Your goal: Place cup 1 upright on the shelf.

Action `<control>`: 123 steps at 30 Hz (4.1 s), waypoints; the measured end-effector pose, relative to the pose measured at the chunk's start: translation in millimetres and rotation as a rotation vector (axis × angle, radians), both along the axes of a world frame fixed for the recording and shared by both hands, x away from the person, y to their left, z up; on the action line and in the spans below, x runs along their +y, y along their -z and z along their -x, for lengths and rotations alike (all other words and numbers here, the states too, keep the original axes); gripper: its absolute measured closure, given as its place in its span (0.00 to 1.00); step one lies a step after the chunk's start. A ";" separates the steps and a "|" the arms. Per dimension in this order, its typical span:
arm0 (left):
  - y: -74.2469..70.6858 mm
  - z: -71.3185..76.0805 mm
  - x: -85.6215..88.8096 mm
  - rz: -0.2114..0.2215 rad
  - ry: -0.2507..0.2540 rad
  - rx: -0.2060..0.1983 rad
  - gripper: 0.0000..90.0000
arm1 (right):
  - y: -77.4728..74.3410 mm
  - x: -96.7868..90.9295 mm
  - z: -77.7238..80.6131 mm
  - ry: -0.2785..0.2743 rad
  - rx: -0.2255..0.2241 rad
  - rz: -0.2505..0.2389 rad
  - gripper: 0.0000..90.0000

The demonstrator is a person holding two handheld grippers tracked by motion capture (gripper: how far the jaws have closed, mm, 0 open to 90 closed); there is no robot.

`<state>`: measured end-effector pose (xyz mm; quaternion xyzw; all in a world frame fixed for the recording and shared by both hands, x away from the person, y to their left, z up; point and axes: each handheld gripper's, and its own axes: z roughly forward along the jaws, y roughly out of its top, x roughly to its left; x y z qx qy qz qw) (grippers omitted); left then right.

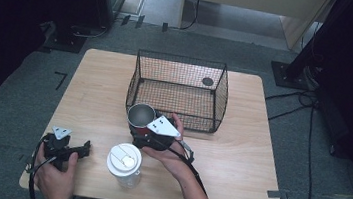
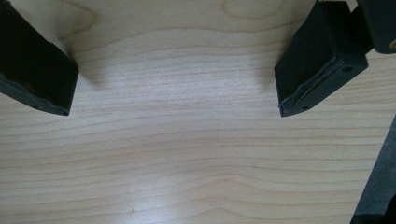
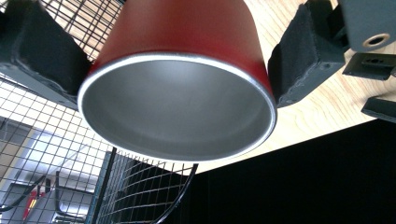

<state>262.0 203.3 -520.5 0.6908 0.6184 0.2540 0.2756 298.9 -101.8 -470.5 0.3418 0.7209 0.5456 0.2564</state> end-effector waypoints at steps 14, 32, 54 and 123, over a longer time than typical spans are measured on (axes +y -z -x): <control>0.0 0.0 -0.1 -0.001 0.004 -0.001 0.00 | 0.9 15.7 -11.5 -0.014 -0.014 0.017 0.06; 0.0 0.0 -0.1 -0.001 0.006 0.000 0.00 | 3.7 24.9 -16.1 -0.039 0.016 0.065 0.07; 0.0 0.0 -0.1 0.000 0.006 0.001 0.00 | 2.4 -3.0 3.0 -0.032 0.000 0.068 0.08; -0.2 0.1 -0.1 -0.001 0.006 0.002 0.00 | -94.2 -70.3 7.0 0.092 -0.189 -0.020 0.08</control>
